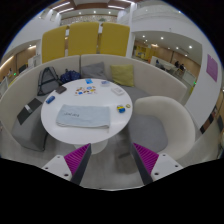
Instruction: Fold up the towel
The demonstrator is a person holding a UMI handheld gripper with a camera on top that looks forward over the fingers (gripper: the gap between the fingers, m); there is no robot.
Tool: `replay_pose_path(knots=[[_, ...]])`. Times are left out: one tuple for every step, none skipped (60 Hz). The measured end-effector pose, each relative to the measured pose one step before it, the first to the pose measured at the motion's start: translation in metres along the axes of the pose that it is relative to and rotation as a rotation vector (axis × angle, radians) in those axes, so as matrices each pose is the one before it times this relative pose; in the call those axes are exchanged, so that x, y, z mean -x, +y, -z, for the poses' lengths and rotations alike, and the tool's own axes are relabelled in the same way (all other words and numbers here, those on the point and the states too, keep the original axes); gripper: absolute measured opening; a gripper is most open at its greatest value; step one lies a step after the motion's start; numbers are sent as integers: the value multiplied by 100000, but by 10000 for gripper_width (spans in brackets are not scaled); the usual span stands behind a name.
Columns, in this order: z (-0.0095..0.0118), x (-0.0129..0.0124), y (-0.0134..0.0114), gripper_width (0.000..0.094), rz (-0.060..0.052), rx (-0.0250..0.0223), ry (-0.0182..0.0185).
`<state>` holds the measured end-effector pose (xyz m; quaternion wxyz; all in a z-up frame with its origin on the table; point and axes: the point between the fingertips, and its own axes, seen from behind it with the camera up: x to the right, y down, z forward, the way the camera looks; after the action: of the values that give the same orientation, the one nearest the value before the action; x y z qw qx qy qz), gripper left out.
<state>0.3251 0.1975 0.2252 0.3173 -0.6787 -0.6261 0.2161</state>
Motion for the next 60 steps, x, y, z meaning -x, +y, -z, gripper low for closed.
replay_pose_path(knots=[[-38, 231, -101, 870, 211, -302, -404], [-44, 276, -152, 872, 382, -381, -325], [-213, 1057, -642, 872, 423, -294, -65], [-43, 455, -246, 872, 433, -570, -529], [-45, 562, -273, 875, 431, -579, -696], [-76, 687, -297, 873, 481, -439, -716], [-134, 761, -290, 874, 586, -236, -685], [-245, 629, -111, 874, 607, -76, -572], [-101, 686, -201, 874, 593, -103, -765], [-71, 741, -273, 875, 591, -129, -891], [-95, 812, -302, 876, 543, -102, -1012], [-85, 867, -290, 874, 534, -122, -1076], [-134, 922, -273, 874, 546, -114, -1098], [-279, 1138, 62, 873, 451, -336, -945], [-149, 929, -257, 870, 593, -132, -940], [-163, 937, -259, 869, 669, -200, -844], [-209, 979, -272, 869, 858, -271, -870], [-260, 1050, -292, 869, 936, -356, -895], [-228, 1092, -315, 870, 932, -389, -926], [12, 865, -84, 869, 839, -380, -895], [-216, 1041, -283, 867, 676, -301, -861], [-273, 1047, -248, 869, 573, -209, -838], [-308, 1113, -205, 867, 470, -77, -905], [-307, 1083, -215, 872, 418, 27, -909], [-286, 1108, -232, 870, 373, -14, -944], [-270, 1106, -251, 867, 368, -123, -1000], [156, 872, -212, 869, 397, -250, -1117], [-272, 1039, -263, 867, 396, -254, -820], [-287, 993, -266, 868, 428, -299, -691], [-334, 957, -293, 867, 467, -324, -623], [-407, 910, -281, 866, 428, -296, -719], [-184, 945, -221, 868, 344, -162, -671], [-343, 844, -238, 866, 224, -245, -552], [-316, 830, -222, 867, 189, -342, -477], [-326, 782, -260, 868, 213, -423, -363], [-356, 722, -260, 868, 261, -487, -259], [-526, 685, -278, 866, 226, -349, -152], [-383, 560, -167, 865, 31, -251, 35], [-360, 483, -107, 866, -20, -176, 208], [-410, 443, -123, 868, 21, -138, 327], [-433, 390, -113, 866, 90, -192, 369], [-772, 280, -216, 866, 70, -271, 365], [-522, 234, -91, 865, -228, -282, 599], [-546, 160, -62, 869, -483, -189, 738], [-580, 130, -62, 866, -776, -128, 774], [-638, 132, -78, 867, -889, -131, 641], [-647, 114, -72, 864, -855, -157, 506], [-700, 99, -47, 867, -801, -62, 418], [-771, 30, -45, 867, -705, 39, 465], [-810, 70, -70, 868, -675, 35, 697], [-763, -64, -37, 867, -712, 54, 698], [-1012, -192, -120, 868, -791, 327, 675], [-874, -114, -30, 868, -741, 329, 798], [-876, -163, -47, 869, -555, 153, 748], [-926, -131, -113, 869, -303, -76, 666], [-968, -99, -143, 867, -193, -234, 536], [-985, -169, -139, 870, -72, -287, 545], [-1027, -204, -107, 866, 43, -219, 770], [-1024, -264, -49, 865, 219, -16, 1002], [-1069, -314, 37, 867, 425, 392, 1235]])
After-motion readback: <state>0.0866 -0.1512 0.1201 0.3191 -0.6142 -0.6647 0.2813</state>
